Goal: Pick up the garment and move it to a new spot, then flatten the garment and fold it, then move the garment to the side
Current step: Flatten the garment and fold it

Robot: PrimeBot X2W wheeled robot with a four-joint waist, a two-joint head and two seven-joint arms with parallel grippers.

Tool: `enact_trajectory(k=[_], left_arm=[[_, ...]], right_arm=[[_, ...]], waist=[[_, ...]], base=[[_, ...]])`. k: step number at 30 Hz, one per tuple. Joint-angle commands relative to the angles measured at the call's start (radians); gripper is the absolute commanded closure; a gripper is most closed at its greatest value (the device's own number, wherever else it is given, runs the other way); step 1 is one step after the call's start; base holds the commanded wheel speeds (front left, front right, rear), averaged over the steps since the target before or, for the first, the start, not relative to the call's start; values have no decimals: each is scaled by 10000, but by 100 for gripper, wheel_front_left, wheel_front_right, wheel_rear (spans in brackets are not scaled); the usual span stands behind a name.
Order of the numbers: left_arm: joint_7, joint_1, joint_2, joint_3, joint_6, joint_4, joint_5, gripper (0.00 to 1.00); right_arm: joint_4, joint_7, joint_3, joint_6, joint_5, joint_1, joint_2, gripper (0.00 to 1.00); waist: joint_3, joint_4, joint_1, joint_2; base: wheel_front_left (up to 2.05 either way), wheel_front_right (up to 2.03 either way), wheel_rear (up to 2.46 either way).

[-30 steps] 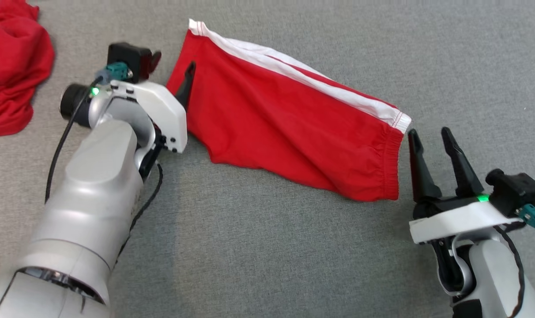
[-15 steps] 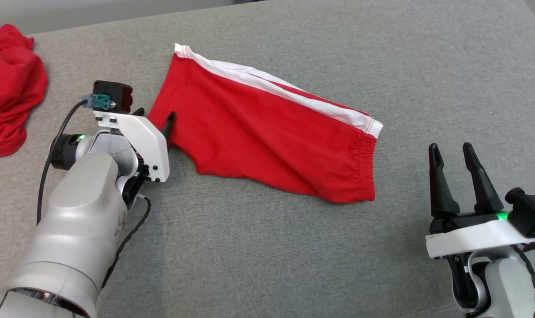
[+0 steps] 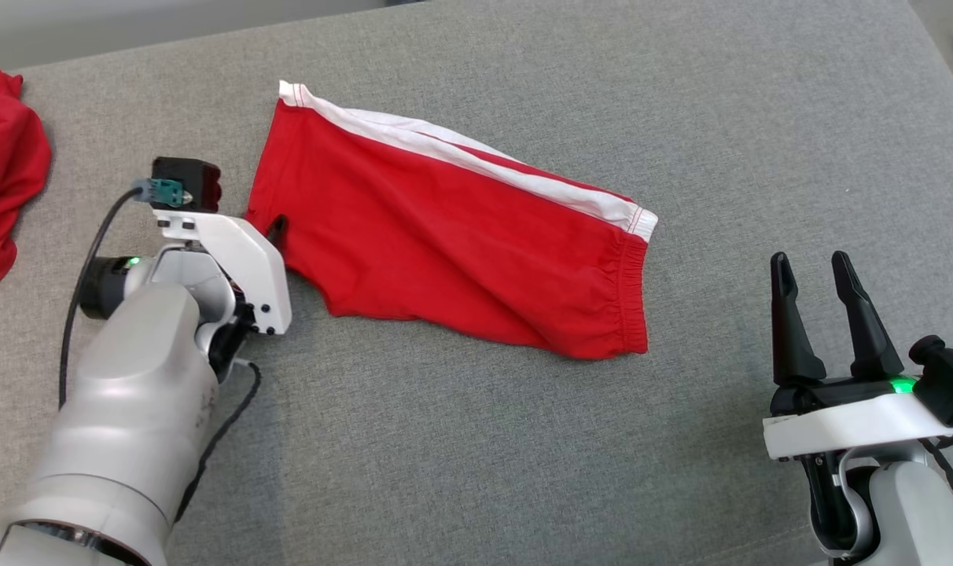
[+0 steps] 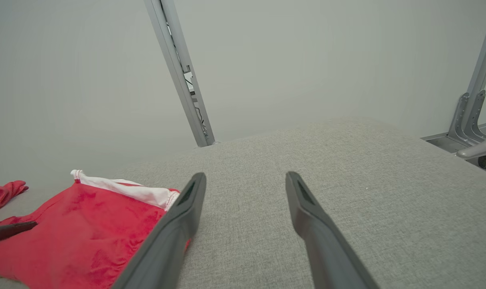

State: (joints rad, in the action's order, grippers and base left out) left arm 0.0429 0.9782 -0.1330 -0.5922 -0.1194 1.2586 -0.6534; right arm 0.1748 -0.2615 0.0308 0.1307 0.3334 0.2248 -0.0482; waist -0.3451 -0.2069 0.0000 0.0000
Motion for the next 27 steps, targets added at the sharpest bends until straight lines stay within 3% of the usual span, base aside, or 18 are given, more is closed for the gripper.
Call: enact_trajectory(k=[1,8,16,27], left_arm=[[141,-372,88,-83,-40,89,-84,100],[-177,-607,126,-73,-101,-83,-285,100],[-1612,-1365,292,-104,-104,-759,-453,100],[-2713,-3318,602,82,587,-1827,-847,100]], right_arm=[[-65,-33,-35,2,22,-64,-47,0],[-186,-45,-149,2,-33,-123,-46,0],[-301,-50,-603,2,-149,-471,-45,0],[-494,151,-937,2,-448,-1080,-48,0]], waist=[[28,8,0,0],[277,161,0,0],[892,732,0,0],[1642,1616,0,0]], base=[[0,0,0],[0,0,0],[0,0,0],[0,0,0]])
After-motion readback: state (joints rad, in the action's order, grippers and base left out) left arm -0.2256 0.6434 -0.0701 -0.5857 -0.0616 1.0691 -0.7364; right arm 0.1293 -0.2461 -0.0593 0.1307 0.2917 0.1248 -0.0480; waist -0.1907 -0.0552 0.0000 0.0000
